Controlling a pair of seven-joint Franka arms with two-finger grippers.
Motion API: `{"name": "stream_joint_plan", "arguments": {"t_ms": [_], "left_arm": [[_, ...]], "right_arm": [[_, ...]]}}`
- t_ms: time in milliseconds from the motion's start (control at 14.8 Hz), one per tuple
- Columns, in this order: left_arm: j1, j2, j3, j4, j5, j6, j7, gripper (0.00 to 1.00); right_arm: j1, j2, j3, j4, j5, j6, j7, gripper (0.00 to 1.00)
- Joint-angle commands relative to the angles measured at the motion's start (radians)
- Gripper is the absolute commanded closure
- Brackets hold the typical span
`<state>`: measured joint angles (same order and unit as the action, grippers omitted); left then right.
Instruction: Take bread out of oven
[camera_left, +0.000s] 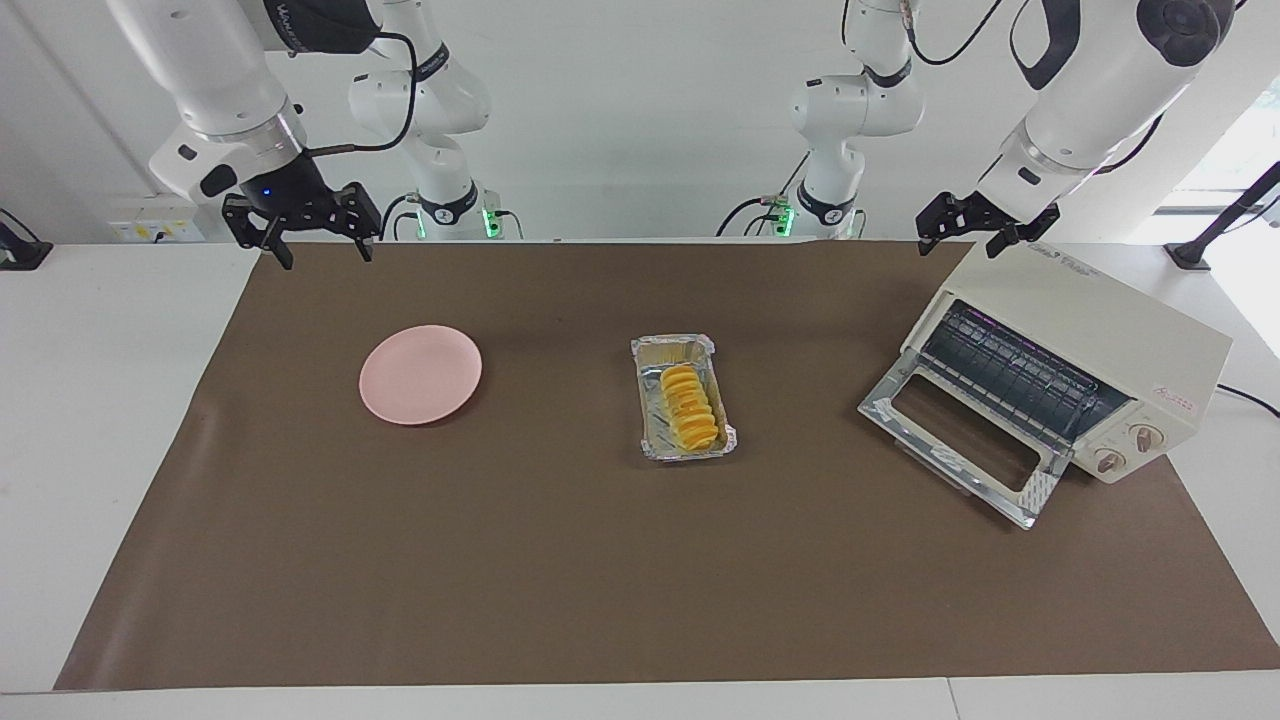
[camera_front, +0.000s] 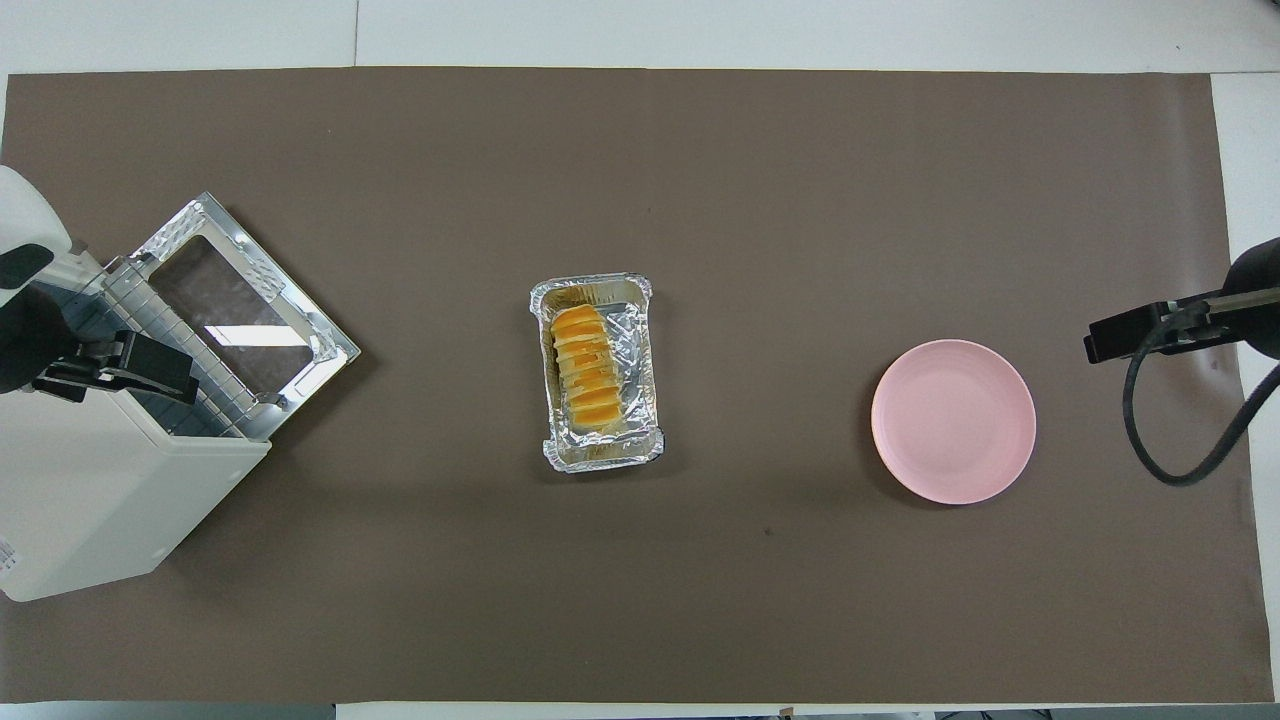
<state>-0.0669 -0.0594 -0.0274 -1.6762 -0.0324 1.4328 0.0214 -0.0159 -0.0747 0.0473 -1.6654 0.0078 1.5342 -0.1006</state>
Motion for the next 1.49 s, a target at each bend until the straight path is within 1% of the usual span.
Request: {"name": "stream_joint_plan", "arguments": {"t_ms": [0, 135, 271, 541, 677, 744, 812, 1015, 1083, 1150, 1286, 1421], "left_arm": [[-0.013, 0.000, 0.000, -0.002, 0.019, 0.034, 0.015, 0.00], [-0.008, 0.027, -0.002, 0.016, 0.022, 0.029, 0.015, 0.00], [-0.004, 0.026, -0.002, 0.027, 0.022, 0.002, 0.017, 0.00], [-0.010, 0.006, 0.001, 0.023, 0.020, 0.011, 0.011, 0.00], [-0.002, 0.003, 0.001, 0.020, 0.020, 0.009, 0.008, 0.00], [-0.001, 0.001, 0.001, 0.020, 0.020, 0.009, 0.008, 0.00], [-0.001, 0.003, 0.003, 0.020, 0.020, 0.009, 0.008, 0.00], [-0.001, 0.001, 0.004, 0.020, 0.020, 0.009, 0.008, 0.00], [-0.001, 0.001, 0.004, 0.020, 0.020, 0.009, 0.008, 0.00], [-0.001, 0.001, 0.004, 0.020, 0.020, 0.009, 0.008, 0.00], [-0.001, 0.001, 0.004, 0.020, 0.020, 0.009, 0.008, 0.00], [-0.001, 0.001, 0.004, 0.020, 0.020, 0.009, 0.008, 0.00]], "right_arm": [[0.023, -0.023, 0.019, -0.033, 0.015, 0.039, 0.066, 0.00], [0.077, -0.001, 0.019, -0.037, 0.015, 0.084, 0.126, 0.00], [0.149, 0.048, 0.019, -0.037, 0.015, 0.141, 0.232, 0.00], [0.324, 0.209, 0.017, -0.020, 0.006, 0.291, 0.476, 0.00], [0.413, 0.307, 0.016, 0.001, -0.002, 0.378, 0.588, 0.00], [0.433, 0.340, 0.014, 0.009, -0.003, 0.401, 0.617, 0.00], [0.464, 0.389, 0.014, 0.036, -0.009, 0.408, 0.657, 0.00], [0.563, 0.603, 0.014, 0.231, -0.078, 0.409, 0.833, 0.00], [0.567, 0.625, 0.014, 0.234, -0.080, 0.443, 0.838, 0.00], [0.554, 0.625, 0.014, 0.221, -0.080, 0.495, 0.838, 0.00], [0.542, 0.625, 0.013, 0.181, -0.078, 0.530, 0.837, 0.00], [0.538, 0.635, 0.014, 0.165, -0.078, 0.567, 0.837, 0.00]]}}
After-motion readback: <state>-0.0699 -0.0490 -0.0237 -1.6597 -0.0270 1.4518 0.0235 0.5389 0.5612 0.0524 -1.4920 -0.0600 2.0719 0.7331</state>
